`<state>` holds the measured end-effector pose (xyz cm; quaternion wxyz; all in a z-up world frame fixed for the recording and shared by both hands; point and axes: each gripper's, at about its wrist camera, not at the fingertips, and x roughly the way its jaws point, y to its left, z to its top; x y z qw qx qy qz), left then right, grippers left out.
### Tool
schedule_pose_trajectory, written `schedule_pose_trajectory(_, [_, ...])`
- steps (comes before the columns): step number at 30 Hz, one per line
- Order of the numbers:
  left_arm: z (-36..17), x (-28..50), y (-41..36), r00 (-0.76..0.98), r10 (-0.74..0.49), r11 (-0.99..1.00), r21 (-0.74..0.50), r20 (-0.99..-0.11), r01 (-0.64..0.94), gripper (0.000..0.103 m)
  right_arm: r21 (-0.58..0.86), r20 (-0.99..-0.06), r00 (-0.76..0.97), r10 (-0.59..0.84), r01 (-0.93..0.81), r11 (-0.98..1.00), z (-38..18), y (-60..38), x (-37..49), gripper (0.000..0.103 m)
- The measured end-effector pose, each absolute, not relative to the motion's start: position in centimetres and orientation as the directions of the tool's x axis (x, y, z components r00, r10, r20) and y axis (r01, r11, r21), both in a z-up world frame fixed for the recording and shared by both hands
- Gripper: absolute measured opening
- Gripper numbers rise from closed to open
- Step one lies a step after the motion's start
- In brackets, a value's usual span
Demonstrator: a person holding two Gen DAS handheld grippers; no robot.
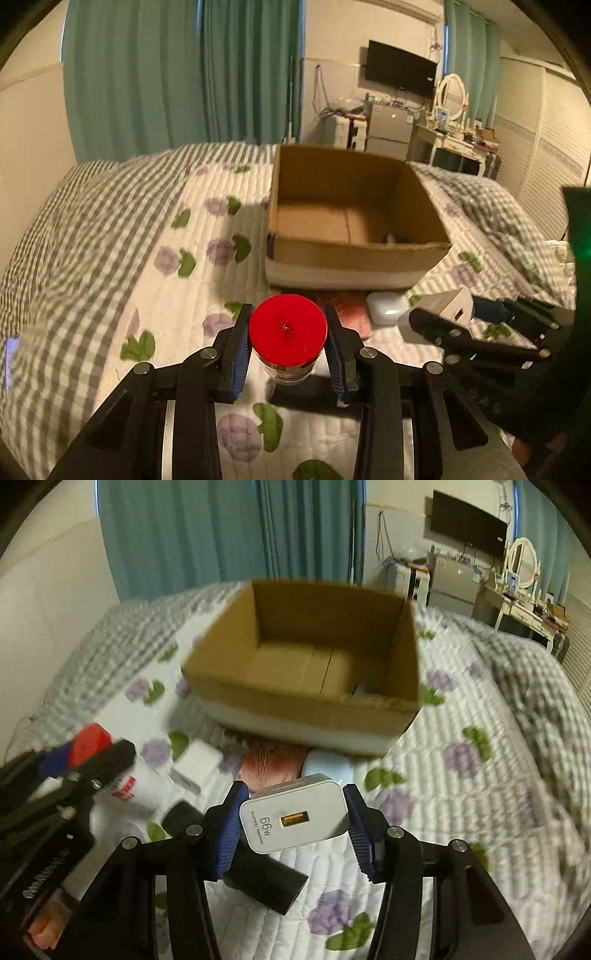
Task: Organize rigid objects
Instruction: 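Grasp the large white charger with the right gripper, then release the bottle into the box with the left gripper while the right gripper drops the charger in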
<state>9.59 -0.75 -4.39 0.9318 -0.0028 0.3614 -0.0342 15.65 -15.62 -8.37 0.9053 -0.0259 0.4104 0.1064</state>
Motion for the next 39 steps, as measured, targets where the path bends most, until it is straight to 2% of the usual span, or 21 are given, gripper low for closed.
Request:
schedule_pose_trajectory(7, [1.1,11.9,-1.6,0.791,-0.111,0.993,-0.027,-0.601,0.119,0.036,0.027,-0.672,0.713,0.198,-0.244,0.969,-0.9,-17.5,16.5,0.052])
schedule_pose_trajectory(14, [3.8,17.7,-3.1,0.814,-0.136,0.988,-0.018,-0.564,0.153,0.036,0.018,-0.629,0.752,0.199,-0.242,0.97,2.7,-18.1,21.8,0.052])
schedule_pose_trajectory(23, [-1.7,28.2,-5.1,0.75,-0.101,0.985,0.038,-0.654,0.166,0.036,0.009,-0.662,0.728,0.178,-0.23,0.973,0.4,-19.0,30.6,0.052])
schedule_pose_trajectory(29, [-5.4,30.5,-5.0,0.702,-0.12,0.98,0.027,-0.702,0.195,0.037,0.04,-0.695,0.691,0.2,-0.24,0.97,-3.3,-19.9,33.6,0.052])
schedule_pose_trajectory(31, [-6.0,31.0,-5.1,0.687,-0.113,0.98,0.032,-0.718,0.195,0.039,0.045,-0.701,0.684,0.203,-0.241,0.969,-4.4,-19.9,34.1,0.052])
schedule_pose_trajectory(35, [-5.6,31.3,-4.9,0.706,-0.103,0.982,0.043,-0.701,0.186,0.051,0.06,-0.704,0.678,0.211,-0.239,0.969,-5.4,-20.1,35.4,0.052])
schedule_pose_trajectory(39, [-4.2,30.7,-4.0,0.721,-0.126,0.984,0.006,-0.681,0.178,0.052,0.073,-0.692,0.688,0.218,-0.234,0.97,-5.8,-20.0,36.2,0.053])
